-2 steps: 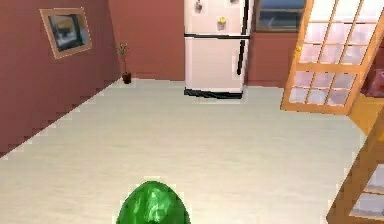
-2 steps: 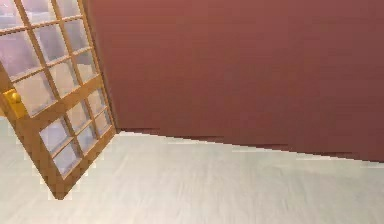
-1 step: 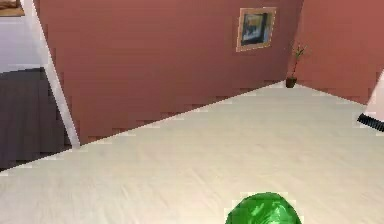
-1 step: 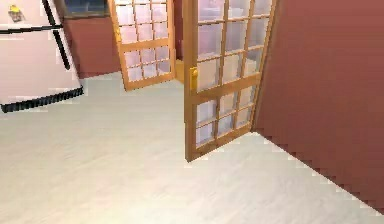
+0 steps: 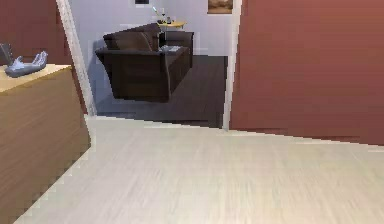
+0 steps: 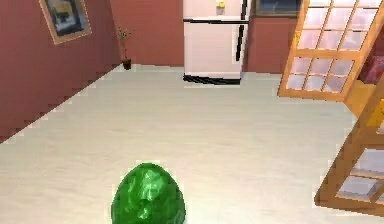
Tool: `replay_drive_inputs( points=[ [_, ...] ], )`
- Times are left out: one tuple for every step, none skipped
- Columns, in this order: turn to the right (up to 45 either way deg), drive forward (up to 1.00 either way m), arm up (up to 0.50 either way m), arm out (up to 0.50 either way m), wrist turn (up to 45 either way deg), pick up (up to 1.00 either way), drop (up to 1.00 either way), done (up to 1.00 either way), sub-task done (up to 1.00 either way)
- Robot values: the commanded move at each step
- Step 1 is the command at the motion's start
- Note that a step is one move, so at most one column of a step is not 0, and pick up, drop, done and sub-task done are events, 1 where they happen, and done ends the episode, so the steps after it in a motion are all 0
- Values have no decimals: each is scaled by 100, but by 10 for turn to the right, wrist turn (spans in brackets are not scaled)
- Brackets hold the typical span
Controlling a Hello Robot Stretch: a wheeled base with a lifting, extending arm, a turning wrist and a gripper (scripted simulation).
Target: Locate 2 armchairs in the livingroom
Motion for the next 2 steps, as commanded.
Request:
replay_drive_inputs(
  points=[
    [0,100,0,0,0,0,0,0,0],
    [0,100,0,0,0,0,0,0,0]
  ],
)
